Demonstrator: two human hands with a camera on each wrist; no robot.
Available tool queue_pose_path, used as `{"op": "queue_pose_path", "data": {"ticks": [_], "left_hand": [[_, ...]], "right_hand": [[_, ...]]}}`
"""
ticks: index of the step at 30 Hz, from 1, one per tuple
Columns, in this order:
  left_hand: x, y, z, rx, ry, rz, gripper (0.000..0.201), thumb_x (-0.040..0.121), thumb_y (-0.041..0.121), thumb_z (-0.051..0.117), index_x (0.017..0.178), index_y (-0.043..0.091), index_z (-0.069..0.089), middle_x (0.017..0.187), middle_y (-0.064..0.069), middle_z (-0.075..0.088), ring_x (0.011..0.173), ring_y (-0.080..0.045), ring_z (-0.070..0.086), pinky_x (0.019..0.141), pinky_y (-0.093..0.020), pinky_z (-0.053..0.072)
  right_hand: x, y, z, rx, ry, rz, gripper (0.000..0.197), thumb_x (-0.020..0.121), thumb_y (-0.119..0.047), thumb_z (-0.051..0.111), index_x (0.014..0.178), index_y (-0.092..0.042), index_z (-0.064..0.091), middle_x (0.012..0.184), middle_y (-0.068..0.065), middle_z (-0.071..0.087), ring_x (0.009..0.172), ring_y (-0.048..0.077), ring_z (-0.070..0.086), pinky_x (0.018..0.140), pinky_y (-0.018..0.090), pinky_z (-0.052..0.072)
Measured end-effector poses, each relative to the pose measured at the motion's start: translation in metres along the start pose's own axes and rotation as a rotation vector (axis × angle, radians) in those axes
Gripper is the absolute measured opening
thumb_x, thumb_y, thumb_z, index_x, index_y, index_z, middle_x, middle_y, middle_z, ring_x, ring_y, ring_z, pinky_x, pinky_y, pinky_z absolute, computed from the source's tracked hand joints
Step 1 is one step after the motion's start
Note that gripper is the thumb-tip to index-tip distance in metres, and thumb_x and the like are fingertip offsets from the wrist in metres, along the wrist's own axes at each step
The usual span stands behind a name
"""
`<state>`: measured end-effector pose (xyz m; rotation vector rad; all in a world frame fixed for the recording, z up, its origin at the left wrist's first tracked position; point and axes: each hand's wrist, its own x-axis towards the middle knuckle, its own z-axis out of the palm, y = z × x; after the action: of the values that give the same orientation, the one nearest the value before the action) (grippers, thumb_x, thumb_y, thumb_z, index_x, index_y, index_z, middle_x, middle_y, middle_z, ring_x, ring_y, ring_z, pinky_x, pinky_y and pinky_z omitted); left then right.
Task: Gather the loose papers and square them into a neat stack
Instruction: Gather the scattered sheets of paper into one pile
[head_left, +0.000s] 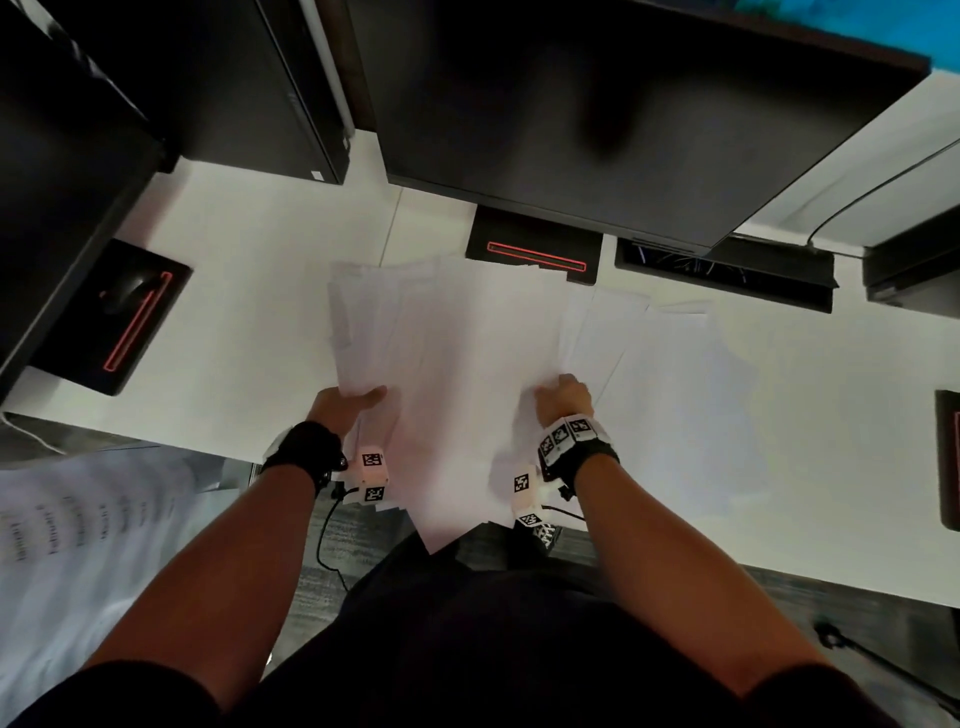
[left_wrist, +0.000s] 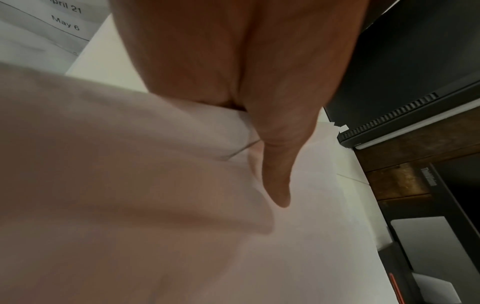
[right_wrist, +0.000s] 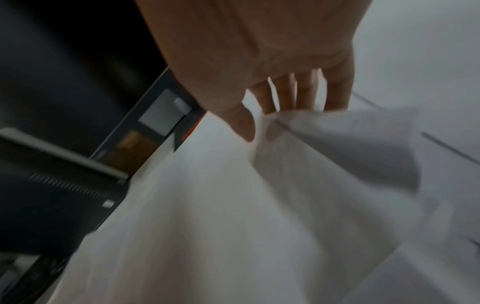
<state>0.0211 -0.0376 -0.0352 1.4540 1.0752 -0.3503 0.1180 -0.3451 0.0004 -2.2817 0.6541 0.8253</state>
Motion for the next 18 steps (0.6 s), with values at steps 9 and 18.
{"op": "queue_pose_path", "data": {"ticks": [9,18], "left_hand": [[-0.001,-0.001,-0.001,0.006,-0.020,-0.035,0.031,0.080,0.012,0.085,0.106,0.002,0.073,0.104,-0.021,0.075,0.098,-0.038,0.072,0.098,-0.053,0.055],[0.005,-0.002,-0.003,0.078,-0.061,-0.077,0.020,0.070,-0.019,0.070,0.085,-0.006,0.071,0.095,-0.028,0.073,0.093,-0.046,0.068,0.091,-0.054,0.056]], "right_hand": [[-0.017,-0.011,0.022,-0.224,-0.137,-0.268,0.025,0.094,-0.017,0.047,0.108,-0.014,0.068,0.123,0.013,0.067,0.117,0.035,0.062,0.089,0.033,0.049],[0.022,0.074,-0.067,-0.015,0.423,0.268,0.050,0.090,-0.032,0.068,0.134,-0.015,0.052,0.138,0.014,0.043,0.126,0.035,0.046,0.100,0.050,0.043]]}}
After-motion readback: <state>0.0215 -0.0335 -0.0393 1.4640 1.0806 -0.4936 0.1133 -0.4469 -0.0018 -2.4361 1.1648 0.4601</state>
